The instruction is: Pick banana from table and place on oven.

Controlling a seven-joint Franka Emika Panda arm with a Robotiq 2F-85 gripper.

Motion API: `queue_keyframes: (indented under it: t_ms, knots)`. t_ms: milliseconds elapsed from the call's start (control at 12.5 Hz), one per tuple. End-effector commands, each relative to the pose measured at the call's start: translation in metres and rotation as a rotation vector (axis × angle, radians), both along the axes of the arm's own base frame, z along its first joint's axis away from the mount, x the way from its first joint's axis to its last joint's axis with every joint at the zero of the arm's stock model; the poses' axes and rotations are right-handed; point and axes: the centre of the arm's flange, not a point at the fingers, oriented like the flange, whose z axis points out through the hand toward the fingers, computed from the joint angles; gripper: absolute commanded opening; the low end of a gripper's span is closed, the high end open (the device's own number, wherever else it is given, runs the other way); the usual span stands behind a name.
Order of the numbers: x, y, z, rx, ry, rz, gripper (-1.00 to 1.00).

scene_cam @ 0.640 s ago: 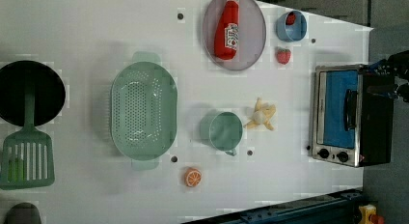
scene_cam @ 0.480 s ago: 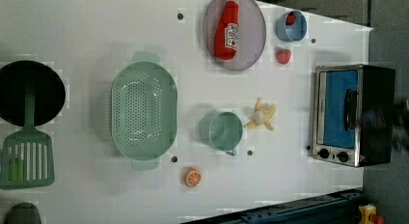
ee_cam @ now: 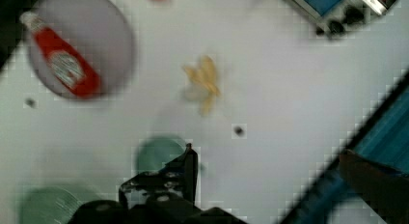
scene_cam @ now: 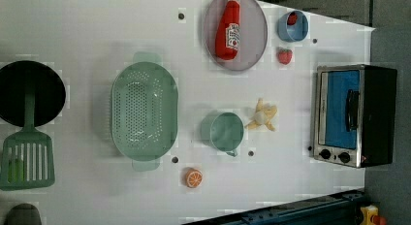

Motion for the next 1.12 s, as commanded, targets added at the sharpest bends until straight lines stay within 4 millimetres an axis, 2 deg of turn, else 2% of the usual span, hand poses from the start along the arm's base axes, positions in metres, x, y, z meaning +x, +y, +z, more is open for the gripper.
queue_keyframes:
  t_ms: [80, 720, 960, 1120]
  knots:
    - [0.054, 0.009, -0.093, 0.003, 0.164, -0.007, 1.00]
    - [0.134, 0.008, -0.287, -0.006, 0.155, 0.000, 1.00]
    - [0.149, 0.007, -0.359, -0.009, 0.156, 0.000, 1.00]
    - [0.151, 0.006, -0.402, -0.010, 0.151, -0.001, 1.00]
